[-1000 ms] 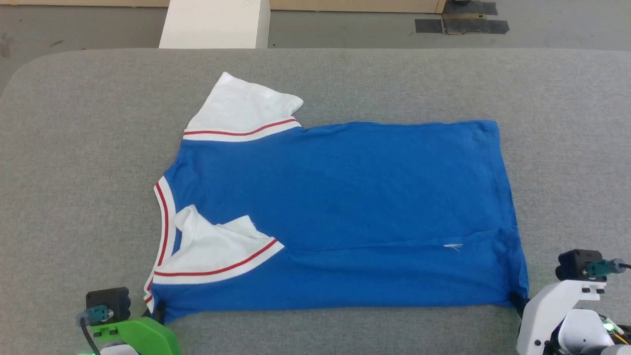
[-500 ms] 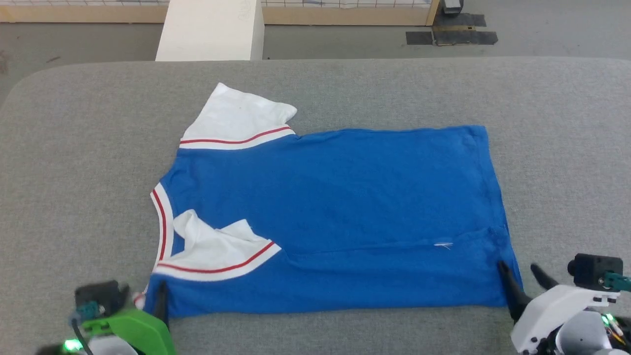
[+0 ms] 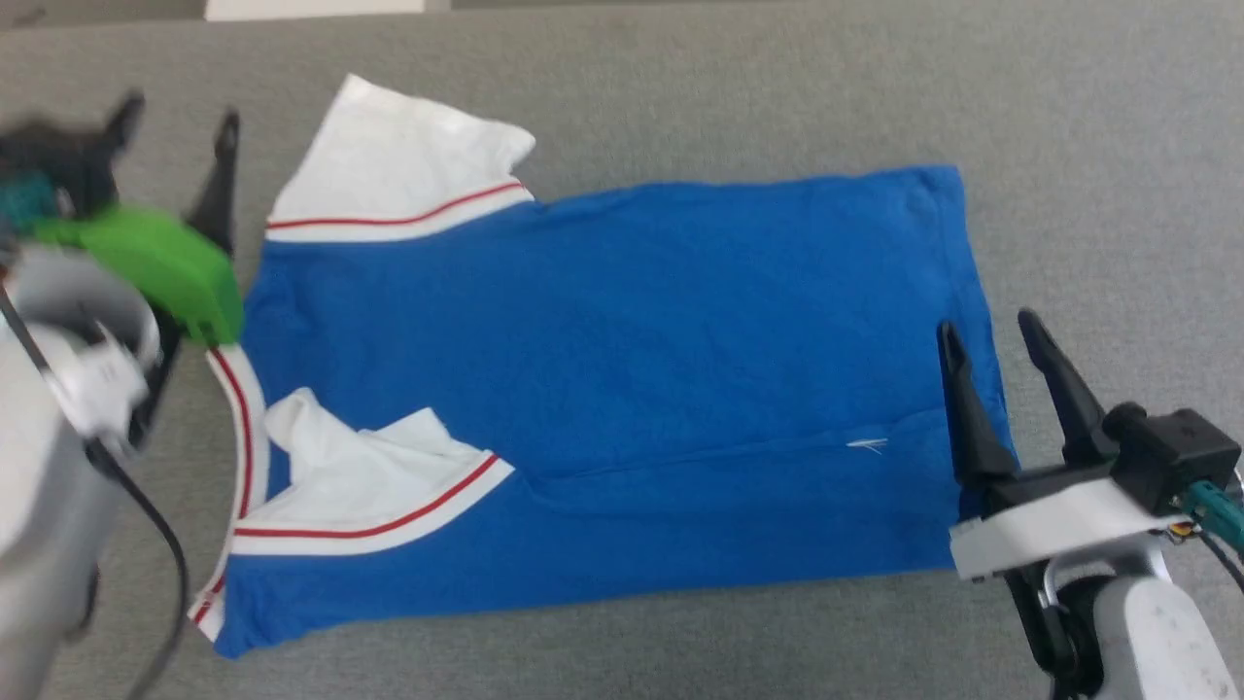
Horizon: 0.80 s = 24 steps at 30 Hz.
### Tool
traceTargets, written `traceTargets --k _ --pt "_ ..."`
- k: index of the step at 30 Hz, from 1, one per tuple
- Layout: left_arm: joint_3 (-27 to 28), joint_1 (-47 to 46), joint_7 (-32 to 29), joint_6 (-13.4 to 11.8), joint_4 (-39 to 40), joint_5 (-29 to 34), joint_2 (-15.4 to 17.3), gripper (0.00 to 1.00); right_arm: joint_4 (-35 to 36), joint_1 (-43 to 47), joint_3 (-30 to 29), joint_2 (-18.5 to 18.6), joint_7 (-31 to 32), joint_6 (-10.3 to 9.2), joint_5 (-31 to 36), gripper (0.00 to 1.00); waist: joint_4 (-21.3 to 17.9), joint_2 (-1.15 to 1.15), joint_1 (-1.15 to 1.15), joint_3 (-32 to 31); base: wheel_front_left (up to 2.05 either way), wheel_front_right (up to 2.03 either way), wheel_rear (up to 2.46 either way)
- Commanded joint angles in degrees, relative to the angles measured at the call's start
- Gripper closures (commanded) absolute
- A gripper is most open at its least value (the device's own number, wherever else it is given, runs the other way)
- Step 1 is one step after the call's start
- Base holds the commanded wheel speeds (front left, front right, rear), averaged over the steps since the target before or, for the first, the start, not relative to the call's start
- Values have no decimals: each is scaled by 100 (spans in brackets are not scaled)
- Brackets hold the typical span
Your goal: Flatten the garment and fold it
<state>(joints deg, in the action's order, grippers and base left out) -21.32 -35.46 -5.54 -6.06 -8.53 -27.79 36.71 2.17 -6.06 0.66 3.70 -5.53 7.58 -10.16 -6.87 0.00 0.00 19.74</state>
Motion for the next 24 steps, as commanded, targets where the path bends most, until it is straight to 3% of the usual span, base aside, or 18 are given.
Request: traceTargets --k 1,5,9,16,19,20,24 --pt "-41 -353 -184 147 -122 -38 55 0 28 -174 51 6 -103 -9 21 0 -325 0 0 630 0 0 0" --pt "-91 -1422 -1042 557 -594 -276 87 0 62 -497 198 -19 -217 -9 -31 0 -528 0 0 1068 0 0 0" --pt "-89 -2136 -2106 649 -922 -548 146 0 88 -724 360 -40 -233 -9 -72 0 -736 0 0 1385 0 0 0" --pt "61 -2716 -3580 289 -936 -911 308 0 170 -947 506 -65 -338 -9 -173 0 -999 0 0 1798 0 0 0" --pt "101 -2770 -4143 9 -802 -1016 371 0 212 -1004 532 -72 -398 -9 -203 0 -1068 0 0 1986 0 0 0" --pt "94 -2728 -4522 -209 -647 -1050 428 0 223 -1045 566 -76 -445 -9 -221 0 -1097 0 0 2091 0 0 0" --pt "79 -2633 -4742 -422 -465 -984 551 0 231 -1130 623 -79 -480 -9 -238 0 -1130 0 0 2171 0 0 0"
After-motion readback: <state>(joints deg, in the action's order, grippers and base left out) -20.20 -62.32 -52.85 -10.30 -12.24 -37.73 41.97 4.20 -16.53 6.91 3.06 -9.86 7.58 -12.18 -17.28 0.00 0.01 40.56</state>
